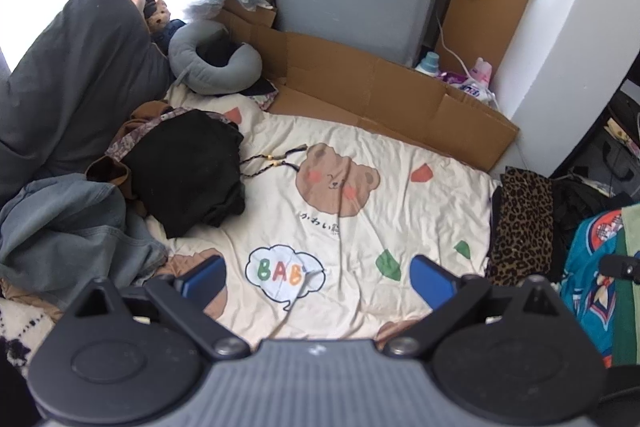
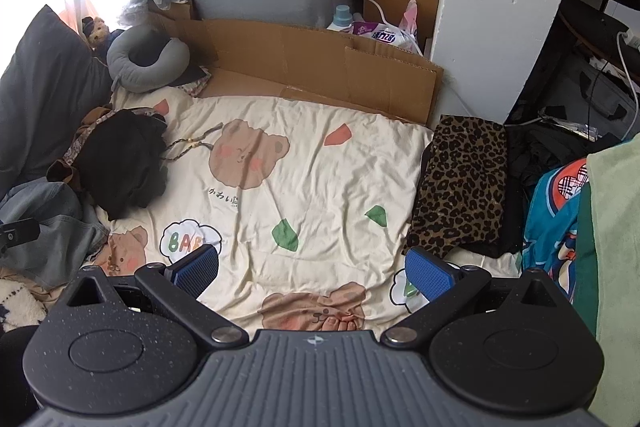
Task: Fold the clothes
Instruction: 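Move the left tool toward the black garment with bear-print lining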
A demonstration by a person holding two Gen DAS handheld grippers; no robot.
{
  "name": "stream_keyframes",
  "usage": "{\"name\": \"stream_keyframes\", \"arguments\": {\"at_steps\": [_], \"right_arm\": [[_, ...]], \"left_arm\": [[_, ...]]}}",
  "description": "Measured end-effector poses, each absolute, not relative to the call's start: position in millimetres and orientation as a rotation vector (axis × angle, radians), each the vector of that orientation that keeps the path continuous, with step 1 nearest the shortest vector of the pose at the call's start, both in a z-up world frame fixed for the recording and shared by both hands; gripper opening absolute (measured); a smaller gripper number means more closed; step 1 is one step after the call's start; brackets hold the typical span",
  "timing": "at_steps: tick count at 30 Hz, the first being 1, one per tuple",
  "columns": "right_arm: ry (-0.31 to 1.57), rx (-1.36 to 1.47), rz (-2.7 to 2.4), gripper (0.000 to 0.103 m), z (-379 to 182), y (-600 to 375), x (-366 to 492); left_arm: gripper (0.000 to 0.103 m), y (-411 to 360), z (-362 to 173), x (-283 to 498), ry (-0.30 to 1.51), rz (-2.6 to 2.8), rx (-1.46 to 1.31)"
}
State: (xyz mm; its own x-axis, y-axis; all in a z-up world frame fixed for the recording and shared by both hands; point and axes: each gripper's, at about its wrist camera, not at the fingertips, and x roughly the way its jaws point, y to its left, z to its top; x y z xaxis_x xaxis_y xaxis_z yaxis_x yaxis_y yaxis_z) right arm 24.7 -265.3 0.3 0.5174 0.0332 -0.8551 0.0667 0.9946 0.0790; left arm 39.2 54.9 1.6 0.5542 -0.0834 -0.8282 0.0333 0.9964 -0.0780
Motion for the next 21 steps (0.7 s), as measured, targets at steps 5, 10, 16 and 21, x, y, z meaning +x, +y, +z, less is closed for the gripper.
{"name": "stream_keyframes", "arguments": {"at_steps": [5, 10, 16, 21], "right_arm": [[1.029, 0.110, -0.020, 0.102, -4, -264, 36], [1.033, 0.106, -0.006, 0.102, -7, -261, 47], [1.030, 0.117, -0.007, 0.102, -12, -262, 59], [1.027, 0.135, -0.010, 0.103, -17, -264, 70]], "left_arm": [[0.102, 58, -13, 44, 1.012, -0.089, -0.085], [0.102, 61, -25, 49, 1.041, -0.093, -0.100], [0.102, 72, -34, 57, 1.069, -0.073, -0.105], [0.102, 90, -36, 66, 1.065, -0.025, -0.126]]}}
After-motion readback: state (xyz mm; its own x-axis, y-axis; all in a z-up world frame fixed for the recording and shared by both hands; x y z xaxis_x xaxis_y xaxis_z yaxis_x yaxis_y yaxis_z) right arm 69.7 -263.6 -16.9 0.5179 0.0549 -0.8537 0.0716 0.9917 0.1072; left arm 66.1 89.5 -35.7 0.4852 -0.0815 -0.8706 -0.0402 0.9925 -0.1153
